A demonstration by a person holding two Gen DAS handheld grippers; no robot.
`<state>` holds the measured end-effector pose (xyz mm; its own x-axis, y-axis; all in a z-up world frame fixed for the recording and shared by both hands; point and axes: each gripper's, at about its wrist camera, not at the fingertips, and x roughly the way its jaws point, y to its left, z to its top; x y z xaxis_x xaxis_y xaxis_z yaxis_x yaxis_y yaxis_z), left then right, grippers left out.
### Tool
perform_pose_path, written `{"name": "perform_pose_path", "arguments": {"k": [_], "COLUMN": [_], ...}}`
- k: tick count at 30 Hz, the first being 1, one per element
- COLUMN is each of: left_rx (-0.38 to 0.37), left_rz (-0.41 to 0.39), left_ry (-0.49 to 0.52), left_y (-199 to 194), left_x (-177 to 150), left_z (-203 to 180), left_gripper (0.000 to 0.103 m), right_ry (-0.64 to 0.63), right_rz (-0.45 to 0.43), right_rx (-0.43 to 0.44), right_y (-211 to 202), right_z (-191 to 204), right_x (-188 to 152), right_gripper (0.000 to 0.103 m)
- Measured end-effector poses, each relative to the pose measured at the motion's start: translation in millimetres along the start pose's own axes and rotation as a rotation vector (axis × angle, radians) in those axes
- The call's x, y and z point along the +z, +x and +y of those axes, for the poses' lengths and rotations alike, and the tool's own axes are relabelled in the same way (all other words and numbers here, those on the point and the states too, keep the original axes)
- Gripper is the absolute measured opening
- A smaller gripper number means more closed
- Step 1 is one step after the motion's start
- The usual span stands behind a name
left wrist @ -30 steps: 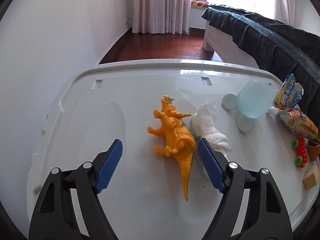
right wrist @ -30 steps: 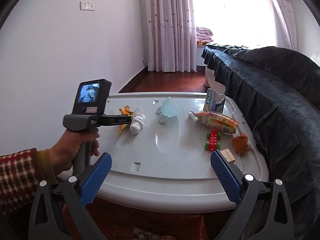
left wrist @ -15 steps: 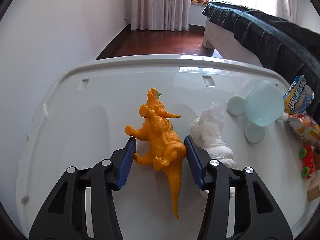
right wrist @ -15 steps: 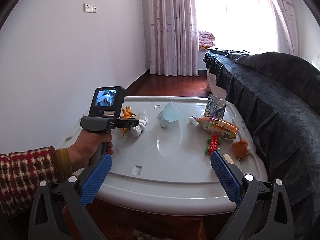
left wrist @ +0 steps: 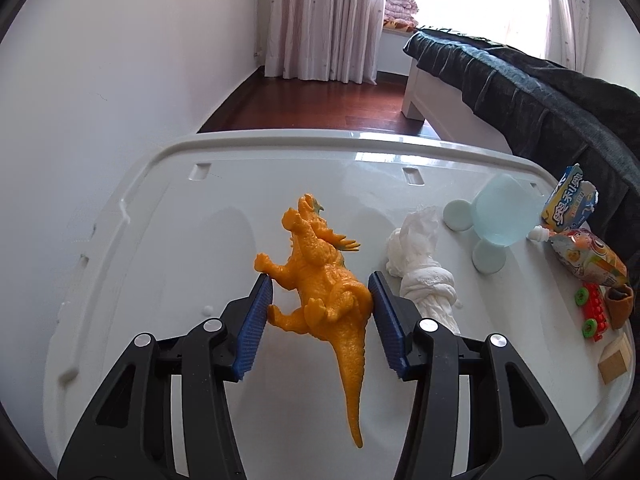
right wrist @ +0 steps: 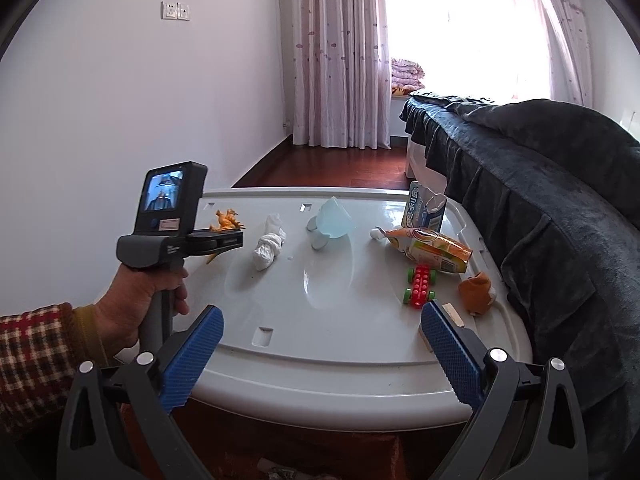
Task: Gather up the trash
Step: 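Grasp the orange toy dinosaur with the left gripper while the right grasps the white tissue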
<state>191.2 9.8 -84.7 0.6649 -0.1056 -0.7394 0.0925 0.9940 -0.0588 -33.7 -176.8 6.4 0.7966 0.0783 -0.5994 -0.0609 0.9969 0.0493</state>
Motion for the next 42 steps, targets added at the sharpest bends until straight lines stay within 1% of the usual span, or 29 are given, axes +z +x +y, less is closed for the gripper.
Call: {"name": "perform_pose_path", "arguments": {"k": [6, 9, 12, 16, 18, 22, 25, 28, 31, 33, 34, 35, 39, 42], "left_rx": [0.003, 0.004, 0.008, 0.005, 0.011, 0.017, 0.023, 0.023, 0.021, 0.019, 0.017, 0.015, 0.002, -0.006], "left_rz": [-0.026, -0.028, -0.041, -0.055, -0.064, -0.074, -0.080, -0.077, -0.074, -0.075, -0.076, -0.078, -0.081, -0.083], "left_ry": [-0.025, -0.028, -0.034, -0.058, -0.060, -0.072, -0.072, -0.082, -0.091, -0.094, -0.093, -0.091, -0.083, -0.079], "left_y": [-20.5, -29.5, -43.9, -63.3, -70.6, -80.2, -83.4, -83.1, -82.5, -83.1, -83.6, -84.1, -85.6, -86.4], "left_x": [0.9, -1.9, -8.9, -20.4, -23.5, -28.5, -31.5, -34.1, -35.3, -35.6, -35.5, -35.7, -36.0, -34.9], "left_z": [13.8, 17.3, 22.0, 36.1, 44.0, 59.9, 68.3, 75.4, 79.2, 80.0, 79.5, 79.3, 74.2, 70.0], "left_gripper": [0.049, 0.049, 0.049, 0.049, 0.049, 0.049, 0.049, 0.049, 0.049, 0.049, 0.049, 0.049, 0.049, 0.049], "right_ry": [-0.028, -0.045, -0.088, -0.125, -0.154, -0.174, -0.183, -0.198, -0.215, -0.204, -0.187, -0.171, -0.139, -0.110], "right_rz": [0.004, 0.003, -0.007, 0.018, 0.025, 0.093, 0.139, 0.183, 0.241, 0.297, 0.325, 0.333, 0.316, 0.283], "right_rx": [-0.002, 0.007, 0.008, 0.019, 0.000, -0.008, -0.014, -0.027, -0.054, -0.051, -0.040, -0.033, -0.012, 0.029], "right_y": [6.4, 19.7, 55.5, 111.3, 136.6, 192.6, 222.6, 247.3, 269.9, 280.7, 284.8, 285.1, 274.6, 252.0], "right_z": [8.7, 16.6, 30.3, 49.3, 60.1, 79.5, 90.3, 99.7, 104.6, 102.5, 100.3, 97.7, 91.1, 87.1], "right_x": [2.2, 12.2, 28.8, 46.2, 51.2, 56.1, 58.9, 63.0, 65.0, 62.5, 60.4, 58.3, 55.0, 53.2], "right_gripper": [0.098, 0.098, 0.098, 0.098, 0.097, 0.096, 0.093, 0.087, 0.077, 0.052, 0.045, 0.037, 0.036, 0.036]}}
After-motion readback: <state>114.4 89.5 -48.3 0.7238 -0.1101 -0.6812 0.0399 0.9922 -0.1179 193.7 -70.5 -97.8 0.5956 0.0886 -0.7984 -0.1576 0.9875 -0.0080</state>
